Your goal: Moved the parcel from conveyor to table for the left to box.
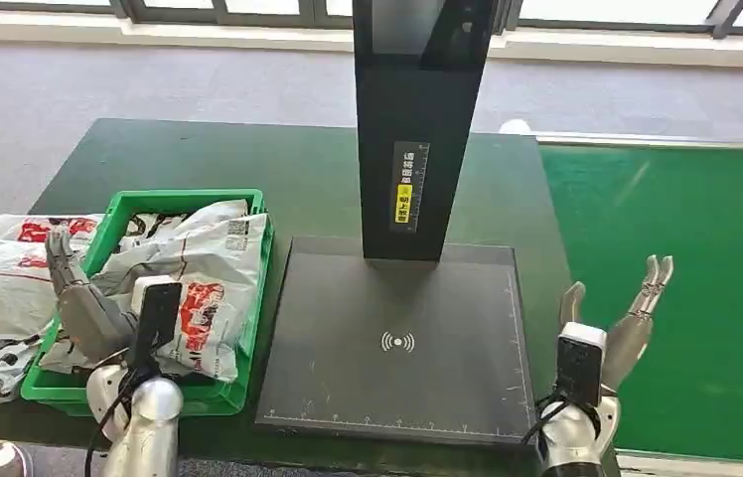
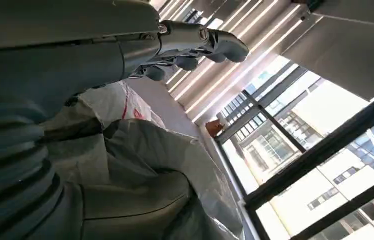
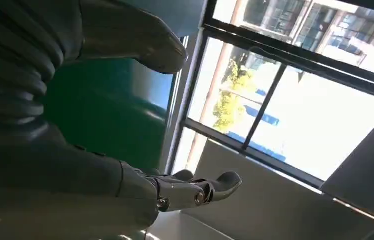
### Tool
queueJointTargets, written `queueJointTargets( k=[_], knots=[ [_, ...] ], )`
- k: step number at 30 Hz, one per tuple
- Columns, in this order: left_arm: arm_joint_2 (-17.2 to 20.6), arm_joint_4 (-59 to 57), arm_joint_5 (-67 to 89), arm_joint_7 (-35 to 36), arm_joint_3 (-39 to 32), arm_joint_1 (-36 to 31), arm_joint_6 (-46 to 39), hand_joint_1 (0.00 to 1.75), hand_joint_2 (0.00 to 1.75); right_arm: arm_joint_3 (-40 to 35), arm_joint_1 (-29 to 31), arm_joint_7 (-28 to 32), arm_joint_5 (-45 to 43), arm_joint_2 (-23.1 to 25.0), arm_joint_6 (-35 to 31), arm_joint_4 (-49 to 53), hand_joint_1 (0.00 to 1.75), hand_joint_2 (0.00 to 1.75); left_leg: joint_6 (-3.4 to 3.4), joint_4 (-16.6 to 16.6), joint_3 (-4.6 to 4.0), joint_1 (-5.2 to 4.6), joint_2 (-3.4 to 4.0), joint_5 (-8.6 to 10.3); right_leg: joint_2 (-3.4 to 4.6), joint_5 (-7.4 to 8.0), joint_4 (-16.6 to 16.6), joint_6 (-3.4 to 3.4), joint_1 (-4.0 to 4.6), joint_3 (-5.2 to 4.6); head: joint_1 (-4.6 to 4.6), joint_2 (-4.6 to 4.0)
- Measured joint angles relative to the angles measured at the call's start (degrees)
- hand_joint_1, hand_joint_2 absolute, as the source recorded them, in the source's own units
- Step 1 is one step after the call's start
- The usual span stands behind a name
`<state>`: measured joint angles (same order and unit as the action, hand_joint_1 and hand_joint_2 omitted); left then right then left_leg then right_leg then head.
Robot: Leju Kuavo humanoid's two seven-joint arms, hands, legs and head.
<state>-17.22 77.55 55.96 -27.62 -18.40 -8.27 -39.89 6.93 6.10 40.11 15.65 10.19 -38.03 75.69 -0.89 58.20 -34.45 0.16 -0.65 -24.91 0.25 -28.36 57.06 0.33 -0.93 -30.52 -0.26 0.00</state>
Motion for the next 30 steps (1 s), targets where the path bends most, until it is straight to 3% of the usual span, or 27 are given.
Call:
queueJointTargets(
  k=[7, 30],
  knots=[
    [-0.04, 3.61, 4.04, 4.0, -1.03, 0.38, 0.0, 0.0, 1.75, 1.0, -0.39, 0.0, 0.7, 0.02, 0.63, 0.02, 0.0, 1.75, 0.0, 0.0, 0.0, 0.0, 0.0, 0.0, -0.01, 0.0, 0.0, 0.0, 0.0, 0.01, 0.0, 0.0],
    [-0.09, 4.92, 3.82, 5.81, -0.39, 0.64, 0.0, 0.0, 1.75, 1.79, -1.28, 0.0, 0.09, 0.11, 0.04, 0.33, 0.0, 1.75, 0.0, 0.0, -0.01, -0.01, -0.01, 0.0, -0.01, 0.0, -0.01, 0.0, 0.0, 0.02, 0.0, 0.0]
  ],
)
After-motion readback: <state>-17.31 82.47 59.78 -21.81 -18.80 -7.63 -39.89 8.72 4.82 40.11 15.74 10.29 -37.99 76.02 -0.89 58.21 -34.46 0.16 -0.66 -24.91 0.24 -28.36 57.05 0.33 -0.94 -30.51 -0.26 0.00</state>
